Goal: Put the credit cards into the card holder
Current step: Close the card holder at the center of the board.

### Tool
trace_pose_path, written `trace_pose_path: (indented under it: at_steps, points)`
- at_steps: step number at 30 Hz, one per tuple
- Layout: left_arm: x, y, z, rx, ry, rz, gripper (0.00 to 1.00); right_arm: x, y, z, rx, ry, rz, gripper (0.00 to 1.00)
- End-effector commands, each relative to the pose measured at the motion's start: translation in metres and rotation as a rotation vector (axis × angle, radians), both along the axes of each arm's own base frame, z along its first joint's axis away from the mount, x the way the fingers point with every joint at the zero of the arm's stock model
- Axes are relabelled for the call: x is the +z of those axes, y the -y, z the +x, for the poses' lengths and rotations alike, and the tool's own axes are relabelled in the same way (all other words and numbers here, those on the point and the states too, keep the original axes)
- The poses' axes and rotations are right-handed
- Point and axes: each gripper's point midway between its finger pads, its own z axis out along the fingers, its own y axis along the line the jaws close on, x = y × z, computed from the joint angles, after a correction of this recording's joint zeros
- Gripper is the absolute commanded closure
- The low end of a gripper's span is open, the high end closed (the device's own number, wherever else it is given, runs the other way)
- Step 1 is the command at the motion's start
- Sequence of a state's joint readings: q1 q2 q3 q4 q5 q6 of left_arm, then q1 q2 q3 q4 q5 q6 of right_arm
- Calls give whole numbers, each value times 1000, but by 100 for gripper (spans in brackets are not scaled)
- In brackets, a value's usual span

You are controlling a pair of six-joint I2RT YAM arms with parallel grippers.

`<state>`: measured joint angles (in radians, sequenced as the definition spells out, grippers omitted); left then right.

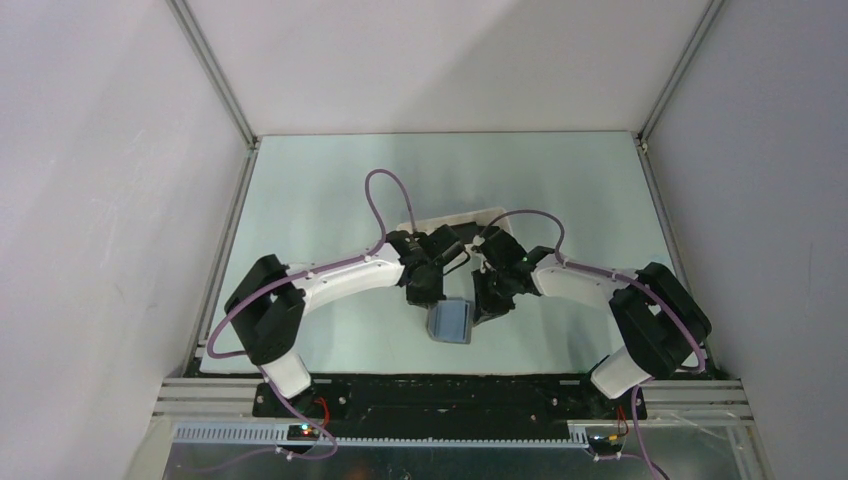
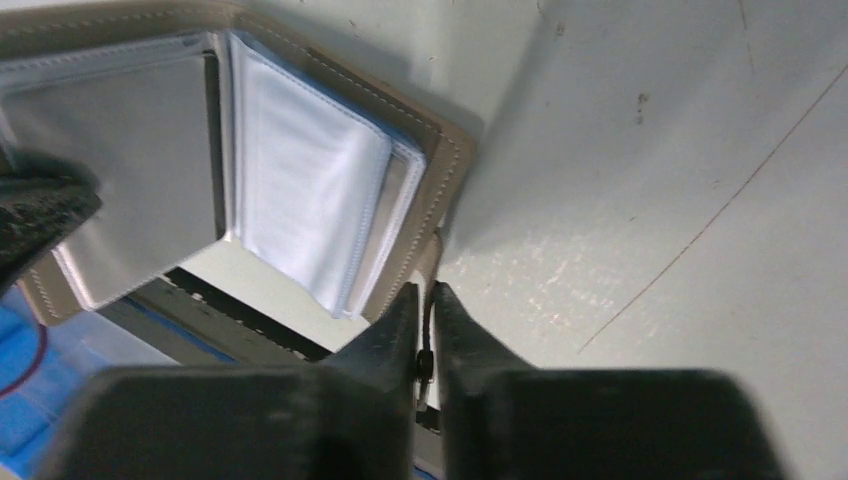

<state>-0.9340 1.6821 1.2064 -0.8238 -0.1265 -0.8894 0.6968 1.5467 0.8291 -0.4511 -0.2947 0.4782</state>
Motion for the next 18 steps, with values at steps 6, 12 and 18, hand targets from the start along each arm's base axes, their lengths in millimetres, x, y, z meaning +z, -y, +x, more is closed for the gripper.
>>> trace_pose_path:
  at_steps: [6, 12, 18]
  points:
    - [19, 19, 4, -8, 14, -47, 70, 24, -11, 11, -11, 35, 74, 100]
    - [20, 43, -1, -41, -34, -118, 37, 19, -15, 20, -30, -13, 139, 100]
    - [16, 71, -11, -65, -91, -282, 35, 20, -15, 27, -51, -46, 188, 100]
